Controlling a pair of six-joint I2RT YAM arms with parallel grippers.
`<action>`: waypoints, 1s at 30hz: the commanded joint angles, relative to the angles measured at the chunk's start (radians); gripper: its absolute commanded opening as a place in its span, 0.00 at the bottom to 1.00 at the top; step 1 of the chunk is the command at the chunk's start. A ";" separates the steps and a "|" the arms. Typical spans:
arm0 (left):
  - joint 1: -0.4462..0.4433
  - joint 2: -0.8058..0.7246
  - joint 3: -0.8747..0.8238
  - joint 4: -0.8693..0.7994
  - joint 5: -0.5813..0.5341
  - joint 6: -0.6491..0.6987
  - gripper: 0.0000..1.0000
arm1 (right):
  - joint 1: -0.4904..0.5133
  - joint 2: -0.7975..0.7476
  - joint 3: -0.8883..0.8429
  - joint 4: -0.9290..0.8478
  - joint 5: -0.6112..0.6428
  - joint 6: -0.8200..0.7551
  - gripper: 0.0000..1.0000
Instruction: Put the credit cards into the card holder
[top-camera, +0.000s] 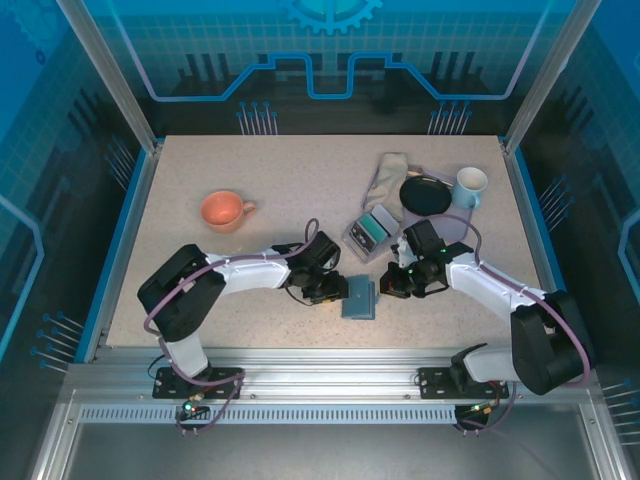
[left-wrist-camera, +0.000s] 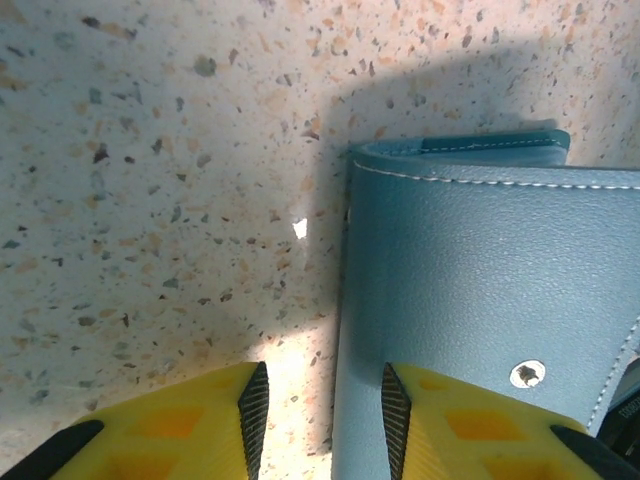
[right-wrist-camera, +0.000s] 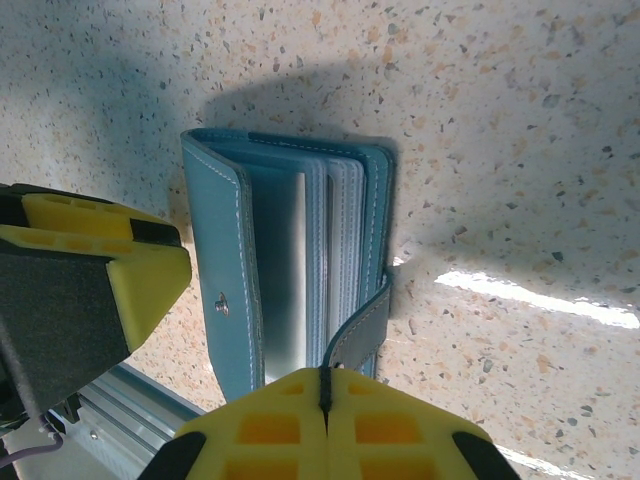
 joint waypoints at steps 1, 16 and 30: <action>0.001 0.026 0.010 0.008 0.021 0.007 0.38 | -0.008 -0.007 0.012 -0.009 -0.013 -0.002 0.06; -0.018 0.110 0.062 0.023 0.060 0.011 0.41 | 0.054 0.055 0.059 0.024 -0.048 0.013 0.07; -0.025 0.113 0.060 0.037 0.068 -0.001 0.37 | 0.110 0.126 0.088 0.039 -0.048 0.031 0.06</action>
